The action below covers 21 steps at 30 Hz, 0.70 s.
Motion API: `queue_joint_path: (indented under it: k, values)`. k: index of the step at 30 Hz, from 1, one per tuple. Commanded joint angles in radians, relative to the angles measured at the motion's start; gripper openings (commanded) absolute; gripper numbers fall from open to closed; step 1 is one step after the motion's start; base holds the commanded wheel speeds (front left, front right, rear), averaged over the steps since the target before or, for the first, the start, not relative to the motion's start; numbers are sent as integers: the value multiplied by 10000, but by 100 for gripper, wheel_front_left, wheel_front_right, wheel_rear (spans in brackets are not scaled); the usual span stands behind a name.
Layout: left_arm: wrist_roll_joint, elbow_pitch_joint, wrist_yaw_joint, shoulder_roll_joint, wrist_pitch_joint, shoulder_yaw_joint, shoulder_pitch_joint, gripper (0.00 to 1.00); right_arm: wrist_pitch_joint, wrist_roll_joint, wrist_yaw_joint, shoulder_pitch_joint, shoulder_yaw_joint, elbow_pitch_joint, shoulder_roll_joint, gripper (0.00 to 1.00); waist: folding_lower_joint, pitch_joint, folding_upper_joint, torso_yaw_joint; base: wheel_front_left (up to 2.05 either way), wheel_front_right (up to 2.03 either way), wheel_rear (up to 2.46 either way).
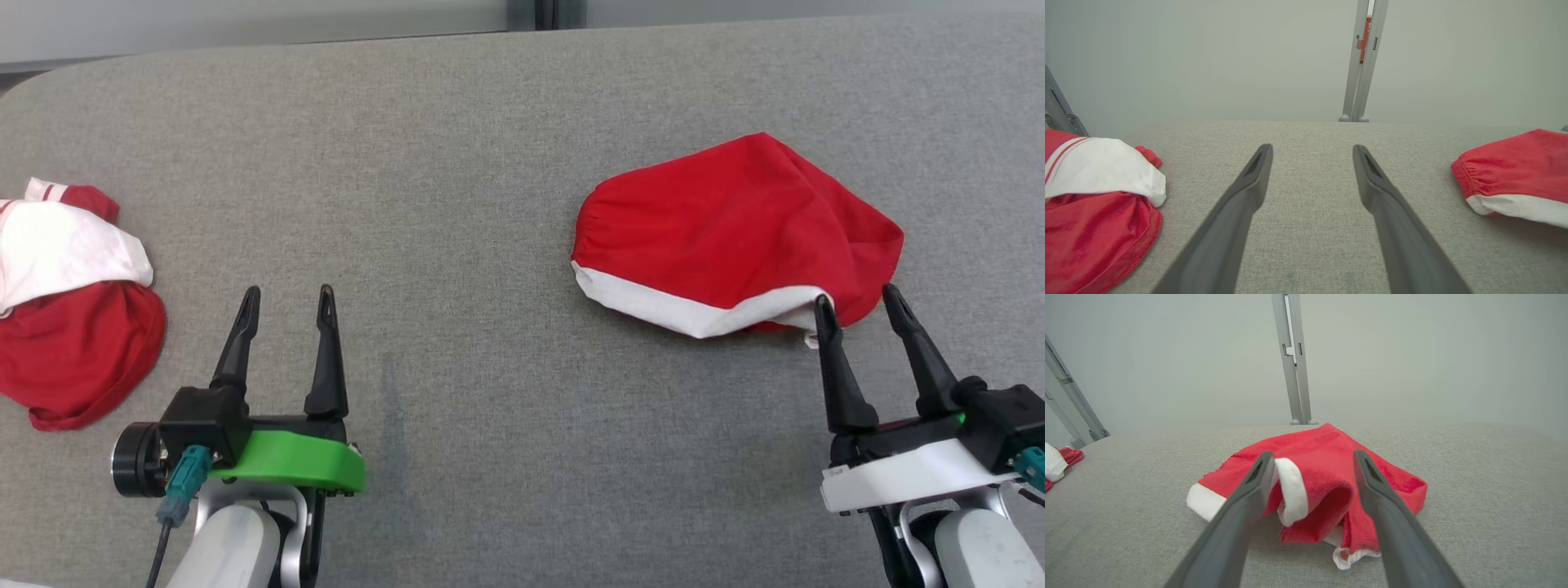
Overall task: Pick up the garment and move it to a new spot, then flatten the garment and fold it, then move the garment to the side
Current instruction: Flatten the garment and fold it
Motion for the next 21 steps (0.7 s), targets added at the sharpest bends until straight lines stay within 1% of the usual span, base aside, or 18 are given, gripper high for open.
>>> queue_joint_path:
  k: [1, 6, 18, 21]
  values:
    - [-76, -49, 84, 105, -15, 52, 157, 100, 14, 72, 1, 135, -111, -163, 48, 100, 0, -220, -1, -77, 0, 0, 0]
    - [-55, -181, 151, 243, 114, -6, 452, 100, 270, 309, 1, 348, -296, -300, 14, 100, 0, -446, -1, -79, 0, 0, 0]
    - [-127, -433, 250, 370, 240, -38, 715, 100, 278, 570, 1, 391, -295, -202, 27, 100, 0, -506, -1, -54, 0, 0, 0]
    - [-34, -492, 209, 393, 288, -147, 624, 100, 279, 598, 1, 314, -281, -197, 5, 100, 0, -457, -1, -57, 0, 0, 0]
